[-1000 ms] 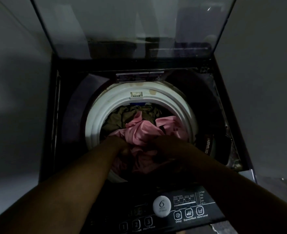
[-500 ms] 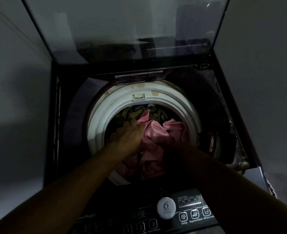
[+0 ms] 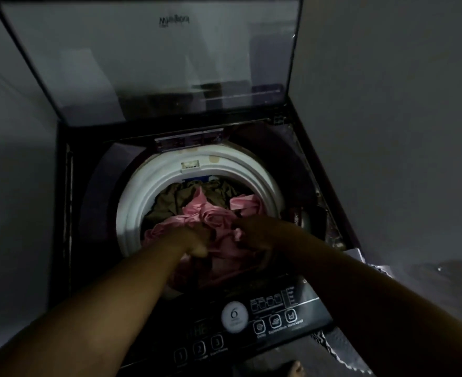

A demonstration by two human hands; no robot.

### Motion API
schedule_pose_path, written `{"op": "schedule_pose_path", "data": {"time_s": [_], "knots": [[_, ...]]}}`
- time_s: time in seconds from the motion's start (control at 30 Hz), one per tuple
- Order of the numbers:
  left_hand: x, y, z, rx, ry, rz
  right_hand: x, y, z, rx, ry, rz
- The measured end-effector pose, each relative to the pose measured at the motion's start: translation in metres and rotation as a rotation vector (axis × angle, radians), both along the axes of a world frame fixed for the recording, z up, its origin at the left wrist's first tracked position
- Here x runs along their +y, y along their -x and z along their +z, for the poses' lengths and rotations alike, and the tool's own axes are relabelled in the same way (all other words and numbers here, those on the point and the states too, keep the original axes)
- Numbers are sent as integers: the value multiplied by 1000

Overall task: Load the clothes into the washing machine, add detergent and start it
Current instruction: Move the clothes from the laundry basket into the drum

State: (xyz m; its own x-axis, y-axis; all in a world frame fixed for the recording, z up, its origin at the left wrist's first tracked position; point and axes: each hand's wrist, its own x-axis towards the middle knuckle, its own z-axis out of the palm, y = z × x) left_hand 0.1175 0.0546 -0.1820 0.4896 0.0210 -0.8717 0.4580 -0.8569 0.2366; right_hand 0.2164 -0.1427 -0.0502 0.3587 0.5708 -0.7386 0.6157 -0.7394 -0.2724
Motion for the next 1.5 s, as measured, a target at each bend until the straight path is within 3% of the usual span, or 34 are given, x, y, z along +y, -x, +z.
{"op": "schedule_pose_path", "data": {"time_s": [0.07, 0.2, 0.27, 0.43, 0.57, 0.73, 1.03, 1.27, 1.5], "knots": [[-20, -4, 82, -18, 15, -143, -3, -1, 11, -63, -57, -20], [-36, -25, 143, -149, -53, -190, -24, -13, 58, -196, -167, -40], [-45, -42, 165, -282, -44, -209, -46, -20, 87, -282, -269, -56], [-107, -89, 230, -722, -17, -194, -124, -35, 137, -443, -295, -193], [-185, -109, 263, -824, 75, -234, -205, -41, 147, -476, -266, -332], [-288, -116, 257, -826, 167, -281, -315, -36, 131, -469, -238, -509], [-455, -117, 162, -685, 250, -372, -481, -4, 27, -317, -221, -763], [-525, -96, 15, -451, 278, -309, -551, 25, -112, -126, -190, -890], [-545, -86, -151, -253, 216, -198, -559, 40, -273, 63, -202, -989]]}}
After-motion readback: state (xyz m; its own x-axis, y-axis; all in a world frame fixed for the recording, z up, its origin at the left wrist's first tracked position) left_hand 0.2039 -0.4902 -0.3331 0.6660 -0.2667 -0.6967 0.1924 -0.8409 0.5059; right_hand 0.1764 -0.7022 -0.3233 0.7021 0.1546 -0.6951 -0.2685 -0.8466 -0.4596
